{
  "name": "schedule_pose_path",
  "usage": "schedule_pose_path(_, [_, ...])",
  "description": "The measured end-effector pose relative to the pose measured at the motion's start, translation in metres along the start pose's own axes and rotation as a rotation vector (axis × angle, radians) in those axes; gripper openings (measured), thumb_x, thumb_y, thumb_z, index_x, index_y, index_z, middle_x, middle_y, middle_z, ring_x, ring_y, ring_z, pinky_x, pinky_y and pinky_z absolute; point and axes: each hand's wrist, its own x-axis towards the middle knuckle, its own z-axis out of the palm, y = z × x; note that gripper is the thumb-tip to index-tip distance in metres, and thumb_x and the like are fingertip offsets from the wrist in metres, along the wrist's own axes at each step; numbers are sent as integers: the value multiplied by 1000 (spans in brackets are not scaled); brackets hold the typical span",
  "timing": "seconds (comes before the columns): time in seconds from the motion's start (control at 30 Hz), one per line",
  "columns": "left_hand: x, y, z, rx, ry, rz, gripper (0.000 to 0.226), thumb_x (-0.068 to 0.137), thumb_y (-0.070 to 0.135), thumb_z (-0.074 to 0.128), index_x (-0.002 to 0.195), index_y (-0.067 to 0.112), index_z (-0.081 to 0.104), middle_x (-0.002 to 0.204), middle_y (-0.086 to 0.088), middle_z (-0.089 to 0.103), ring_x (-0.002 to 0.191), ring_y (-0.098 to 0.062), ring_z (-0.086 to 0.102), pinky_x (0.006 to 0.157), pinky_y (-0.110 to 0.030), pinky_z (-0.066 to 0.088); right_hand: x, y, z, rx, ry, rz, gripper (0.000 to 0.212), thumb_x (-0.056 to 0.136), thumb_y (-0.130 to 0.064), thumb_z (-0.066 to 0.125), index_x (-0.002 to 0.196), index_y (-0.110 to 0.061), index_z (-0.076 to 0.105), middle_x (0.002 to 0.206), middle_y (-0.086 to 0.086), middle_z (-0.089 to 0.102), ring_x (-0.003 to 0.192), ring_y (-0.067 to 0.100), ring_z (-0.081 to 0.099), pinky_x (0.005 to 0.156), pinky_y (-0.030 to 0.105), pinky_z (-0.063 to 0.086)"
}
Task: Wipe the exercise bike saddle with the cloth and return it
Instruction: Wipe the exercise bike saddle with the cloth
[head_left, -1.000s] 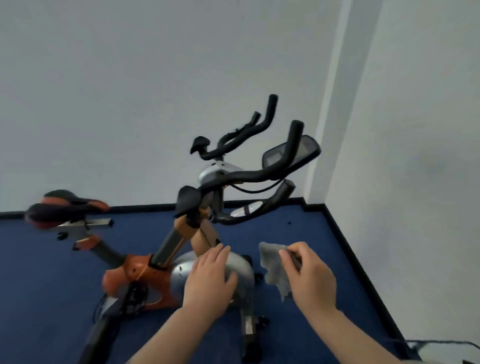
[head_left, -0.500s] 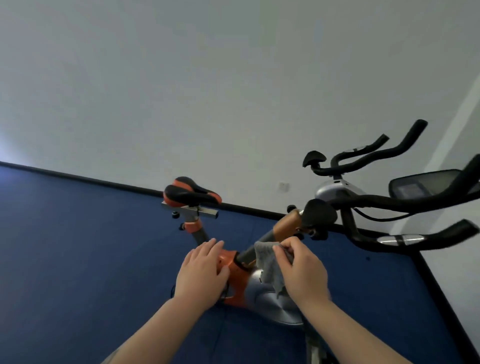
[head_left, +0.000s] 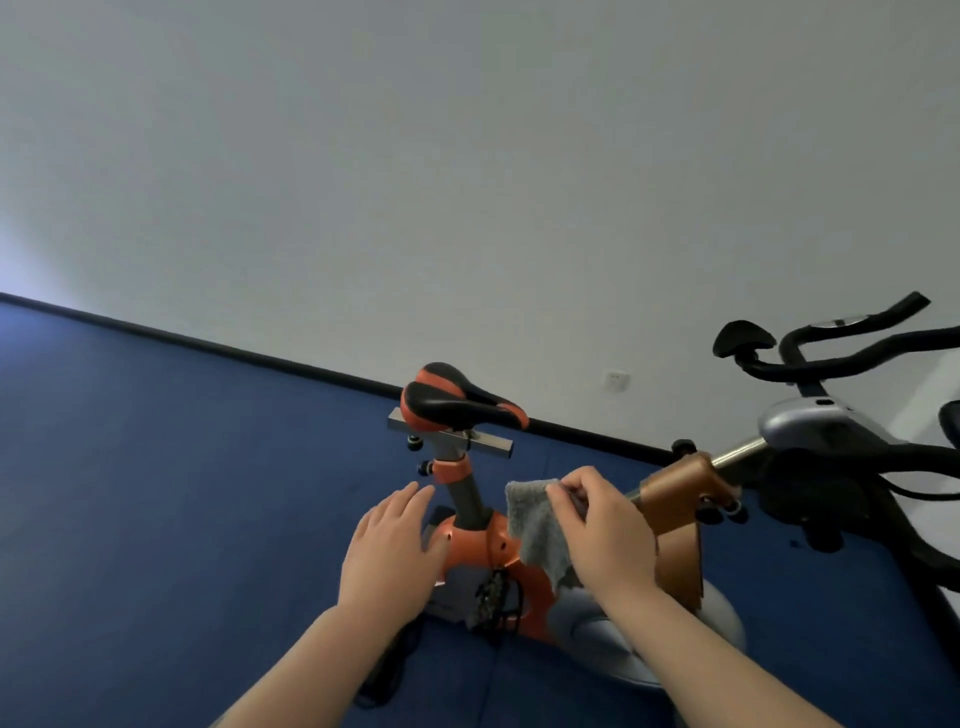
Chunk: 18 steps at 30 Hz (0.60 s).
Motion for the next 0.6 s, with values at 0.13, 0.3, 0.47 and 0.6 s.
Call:
schedule_pose_path(0.13, [30,-18,5,-8,-3,-24,59,94,43,41,147,28,20,156,7,20,144,-14,15,118,-32,13,32,-1,31,-6,-25,-10,13,93,-38,56,83,-29,55,70,-11,61,66,5,58,54,25,48])
schedule_pose_path(0.3, [96,-40,7,-12,17,-60,60,93,41,43,147,28,21,156,5,21,144,-15,17,119,-34,15,87,3,70,28,-12,-15,17,93,-38,56,80,-27,55,64,-10,58,61,3,54,47,20,33])
schedule_pose_path(0.47, [162,-48,3,-16,60,-64,58,92,37,45,146,27,24,155,5,25,142,-16,20,117,-33,15,140,2,102,81,-40,9,15,93,-37,56,82,-28,57,67,-11,60,63,1,55,48,19,30])
schedule_pose_path(0.6, [203,-58,1,-46,84,-75,58,92,35,46,145,28,24,154,7,26,142,-16,22,116,-31,15,174,-1,130,117,-35,18,13,94,-35,57,83,-27,58,68,-14,59,64,0,56,48,19,34])
